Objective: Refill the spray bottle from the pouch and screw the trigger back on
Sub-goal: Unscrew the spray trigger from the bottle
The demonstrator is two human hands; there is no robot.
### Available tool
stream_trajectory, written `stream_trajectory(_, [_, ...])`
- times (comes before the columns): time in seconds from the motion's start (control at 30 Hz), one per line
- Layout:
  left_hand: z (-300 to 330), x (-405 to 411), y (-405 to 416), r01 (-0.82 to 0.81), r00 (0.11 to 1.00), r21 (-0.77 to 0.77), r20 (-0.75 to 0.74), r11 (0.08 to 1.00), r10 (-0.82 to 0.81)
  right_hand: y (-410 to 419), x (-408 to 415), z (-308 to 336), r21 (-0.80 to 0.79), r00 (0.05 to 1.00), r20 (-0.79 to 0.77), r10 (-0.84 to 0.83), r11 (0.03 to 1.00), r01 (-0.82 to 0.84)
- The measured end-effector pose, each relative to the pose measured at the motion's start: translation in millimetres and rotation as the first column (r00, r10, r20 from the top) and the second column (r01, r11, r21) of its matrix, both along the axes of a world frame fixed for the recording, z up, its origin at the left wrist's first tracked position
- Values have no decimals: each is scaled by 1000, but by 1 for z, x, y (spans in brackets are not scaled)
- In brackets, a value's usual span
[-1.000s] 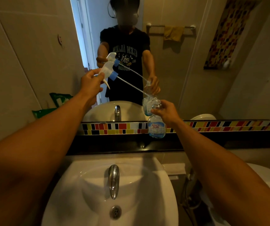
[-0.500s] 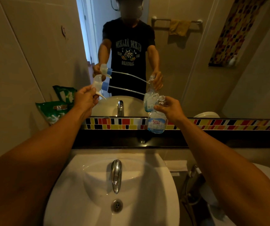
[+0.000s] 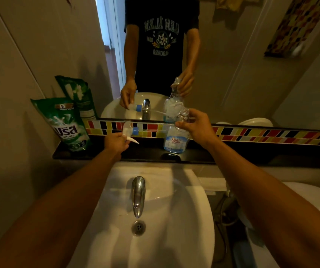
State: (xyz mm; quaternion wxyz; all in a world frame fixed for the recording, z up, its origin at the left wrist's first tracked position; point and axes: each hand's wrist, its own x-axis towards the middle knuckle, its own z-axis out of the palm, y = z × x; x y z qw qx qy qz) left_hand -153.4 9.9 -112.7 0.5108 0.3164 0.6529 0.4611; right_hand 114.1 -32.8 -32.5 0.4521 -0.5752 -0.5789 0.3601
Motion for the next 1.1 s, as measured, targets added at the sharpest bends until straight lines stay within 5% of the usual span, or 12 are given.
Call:
stream_trajectory(0.33, [-50, 7, 10, 10, 987, -131, -155, 991, -31, 23, -25, -23, -13, 994, 30, 101, 995, -101])
stream_trajectory(0.53, [-65, 10, 13, 57, 958, -77, -277, 995, -76, 30, -29, -26, -19, 989, 58, 137, 991, -136])
stream_trajectory(1.1, [-74, 18, 10, 78, 850, -77, -516, 994, -107, 21, -31, -66, 60, 996, 86, -5, 998, 0])
